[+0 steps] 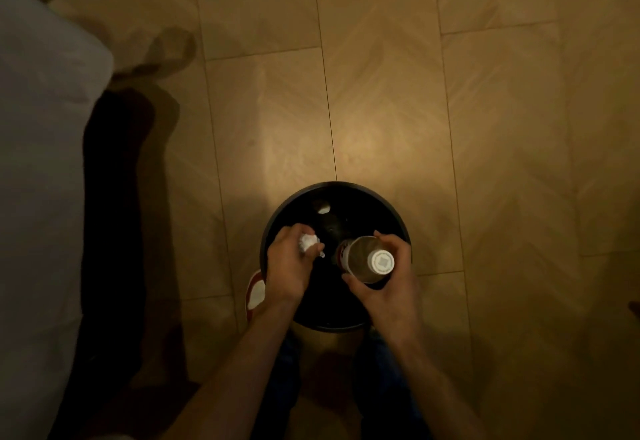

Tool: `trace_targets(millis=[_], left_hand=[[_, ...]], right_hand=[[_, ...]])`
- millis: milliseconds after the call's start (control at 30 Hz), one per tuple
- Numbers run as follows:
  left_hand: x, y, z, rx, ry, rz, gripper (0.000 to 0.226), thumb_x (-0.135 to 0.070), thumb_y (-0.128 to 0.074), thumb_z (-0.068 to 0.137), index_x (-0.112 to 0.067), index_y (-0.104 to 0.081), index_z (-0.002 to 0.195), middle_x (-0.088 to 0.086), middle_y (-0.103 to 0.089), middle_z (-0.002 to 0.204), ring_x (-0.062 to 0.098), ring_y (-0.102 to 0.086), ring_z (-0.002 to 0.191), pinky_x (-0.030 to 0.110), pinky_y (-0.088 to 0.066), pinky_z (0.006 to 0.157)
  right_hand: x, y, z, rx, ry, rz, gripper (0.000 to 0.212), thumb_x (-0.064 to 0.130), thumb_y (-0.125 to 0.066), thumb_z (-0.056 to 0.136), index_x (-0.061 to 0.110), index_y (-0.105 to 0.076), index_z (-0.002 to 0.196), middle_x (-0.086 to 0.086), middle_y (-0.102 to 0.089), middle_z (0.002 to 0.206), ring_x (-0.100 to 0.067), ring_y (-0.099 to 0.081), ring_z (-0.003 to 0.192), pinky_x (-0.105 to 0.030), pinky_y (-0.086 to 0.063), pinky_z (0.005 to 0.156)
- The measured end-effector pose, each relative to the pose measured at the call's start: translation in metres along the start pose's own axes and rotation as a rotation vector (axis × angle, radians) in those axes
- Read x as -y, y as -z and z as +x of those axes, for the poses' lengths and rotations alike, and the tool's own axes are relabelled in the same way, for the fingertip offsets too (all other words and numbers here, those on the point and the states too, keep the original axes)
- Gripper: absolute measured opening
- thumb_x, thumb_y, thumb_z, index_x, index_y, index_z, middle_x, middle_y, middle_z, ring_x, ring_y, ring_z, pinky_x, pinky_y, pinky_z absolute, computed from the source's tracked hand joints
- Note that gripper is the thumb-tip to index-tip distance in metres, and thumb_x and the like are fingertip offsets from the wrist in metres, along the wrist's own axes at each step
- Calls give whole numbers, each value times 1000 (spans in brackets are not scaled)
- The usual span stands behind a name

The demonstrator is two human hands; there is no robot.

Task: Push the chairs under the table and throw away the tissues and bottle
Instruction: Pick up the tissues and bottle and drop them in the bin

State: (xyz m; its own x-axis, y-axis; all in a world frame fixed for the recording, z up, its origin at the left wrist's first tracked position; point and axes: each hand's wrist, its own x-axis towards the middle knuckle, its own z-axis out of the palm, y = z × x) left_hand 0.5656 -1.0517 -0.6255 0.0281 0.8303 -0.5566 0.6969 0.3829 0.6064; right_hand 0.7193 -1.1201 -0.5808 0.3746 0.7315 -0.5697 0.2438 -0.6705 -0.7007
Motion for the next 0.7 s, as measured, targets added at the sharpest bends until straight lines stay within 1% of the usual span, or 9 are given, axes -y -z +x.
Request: trace_targets(millis=[67, 100, 167, 200, 300, 400, 533, 600, 700], left_hand=[[3, -4, 5, -16, 11, -6, 26, -17, -76, 83, -11, -65, 106, 8, -59, 111, 18, -58, 96, 18, -43, 79], [5, -5, 5, -22, 14, -1, 28, -19, -76, 83, -11, -65, 108, 7, -58, 113, 18, -57, 98, 19, -42, 79], [5, -5, 2, -23, 14, 4, 31, -26, -74, 85, -12, -64, 110, 2, -55, 112, 13, -54, 97, 12, -38, 75], [6, -5, -1, -26, 19, 9, 31, -28, -72, 86, -13, -64, 111, 2, -55, 113, 12, -53, 97, 12, -37, 76], [4, 0, -5, -32, 36, 21, 26, -28, -67, 91, -14, -65, 113, 7, -58, 117, 17, -57, 102, 21, -41, 81], [-2, 4, -9, -59, 25, 9, 21, -26, -67, 91, -13, -65, 108, 7, -59, 112, 17, -58, 99, 20, -40, 81], [-18, 18, -28, -63, 2, 2, 17, -24, -64, 93, -13, -65, 107, 4, -59, 108, 13, -57, 96, 17, -38, 78], [-23, 24, -37, -75, 4, 17, 16, -24, -64, 93, -14, -65, 106, 3, -59, 107, 14, -56, 95, 17, -37, 78], [-35, 42, -53, -74, 7, 12, 19, -27, -63, 94, -15, -65, 109, 2, -60, 109, 14, -58, 96, 22, -44, 81]], right_hand=[[-3, -2, 5, 2, 10, -14, 82, 21, -92, 65, 39, -43, 129, 15, -55, 132, -5, -54, 121, -40, -52, 99], [-5, -2, 6, 5, 13, -24, 83, 22, -91, 66, 38, -42, 131, 14, -54, 134, -6, -53, 123, -40, -51, 101], [-7, -1, 5, 11, 11, -36, 82, 24, -91, 67, 37, -42, 132, 15, -52, 135, -6, -50, 126, -40, -49, 103], [-6, 0, 3, 16, 6, -39, 81, 26, -90, 68, 37, -43, 133, 15, -51, 134, -5, -49, 125, -39, -49, 103], [2, 7, 0, 19, 8, -36, 78, 28, -88, 70, 36, -44, 134, 15, -50, 132, -3, -49, 122, -35, -50, 101], [11, 12, -1, 18, 13, -33, 72, 27, -84, 76, 35, -45, 135, 14, -49, 135, -2, -46, 121, -33, -49, 102], [23, 27, -10, 15, 5, -31, 68, 28, -81, 79, 40, -45, 136, 13, -50, 137, -5, -47, 125, -40, -49, 104], [30, 30, -15, -2, -6, -38, 68, 35, -80, 77, 43, -45, 135, 14, -51, 135, -7, -50, 124, -43, -51, 101], [52, 41, -29, -5, -5, -34, 69, 57, -71, 71, 46, -44, 133, 16, -51, 134, -7, -54, 122, -44, -55, 95]])
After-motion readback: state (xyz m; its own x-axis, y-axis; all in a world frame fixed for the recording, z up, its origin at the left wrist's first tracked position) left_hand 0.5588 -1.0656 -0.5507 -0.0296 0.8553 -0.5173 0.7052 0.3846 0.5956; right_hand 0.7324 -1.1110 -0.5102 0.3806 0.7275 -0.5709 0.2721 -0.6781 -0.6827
